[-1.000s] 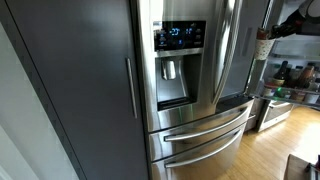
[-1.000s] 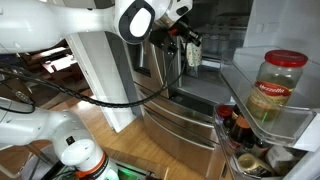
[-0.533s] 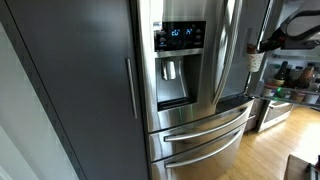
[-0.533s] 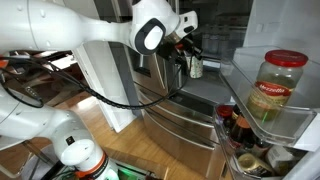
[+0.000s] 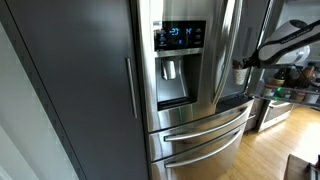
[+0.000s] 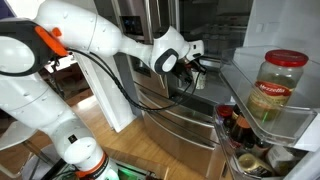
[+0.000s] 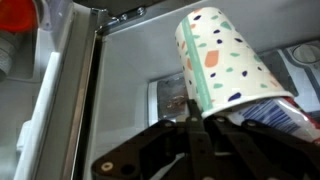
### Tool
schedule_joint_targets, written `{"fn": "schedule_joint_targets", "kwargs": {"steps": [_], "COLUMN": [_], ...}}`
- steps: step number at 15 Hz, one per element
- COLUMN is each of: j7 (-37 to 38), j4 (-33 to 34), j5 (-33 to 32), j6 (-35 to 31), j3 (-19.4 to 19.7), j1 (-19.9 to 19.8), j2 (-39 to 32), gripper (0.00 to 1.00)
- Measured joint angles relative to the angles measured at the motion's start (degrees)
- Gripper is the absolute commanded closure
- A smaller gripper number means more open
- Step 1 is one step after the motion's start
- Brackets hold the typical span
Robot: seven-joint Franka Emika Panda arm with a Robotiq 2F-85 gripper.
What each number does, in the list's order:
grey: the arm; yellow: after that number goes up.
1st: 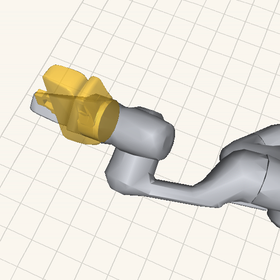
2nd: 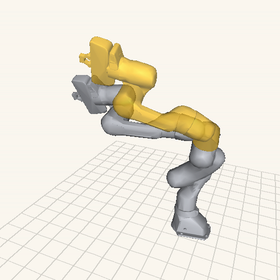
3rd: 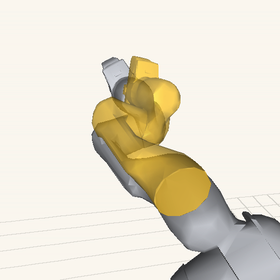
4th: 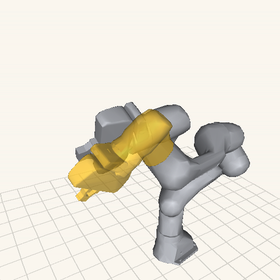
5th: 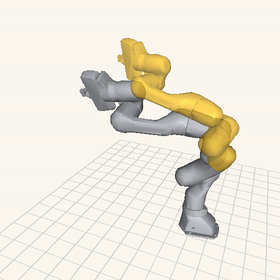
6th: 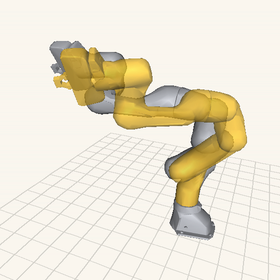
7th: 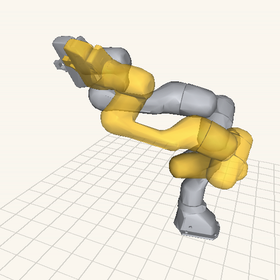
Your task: Take the sachet out of the cup
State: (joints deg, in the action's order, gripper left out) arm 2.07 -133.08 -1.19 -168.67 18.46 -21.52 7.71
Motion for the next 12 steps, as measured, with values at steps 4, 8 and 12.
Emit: {"fn": "schedule_joint_targets", "kwargs": {"steps": [4,8,12], "j7": [-2.1,-2.0,-2.0], "j4": [1.8,1.9,1.9], "j5": [7.6,7.3,7.3], "j6": [-3.3,-3.3,-3.3], "j3": [-0.2,-0.1,-0.1], "j1": [2.9,2.7,2.7], "j2": [-5.6,-5.6,-5.8], "gripper": [0.96,0.96,0.99]}}
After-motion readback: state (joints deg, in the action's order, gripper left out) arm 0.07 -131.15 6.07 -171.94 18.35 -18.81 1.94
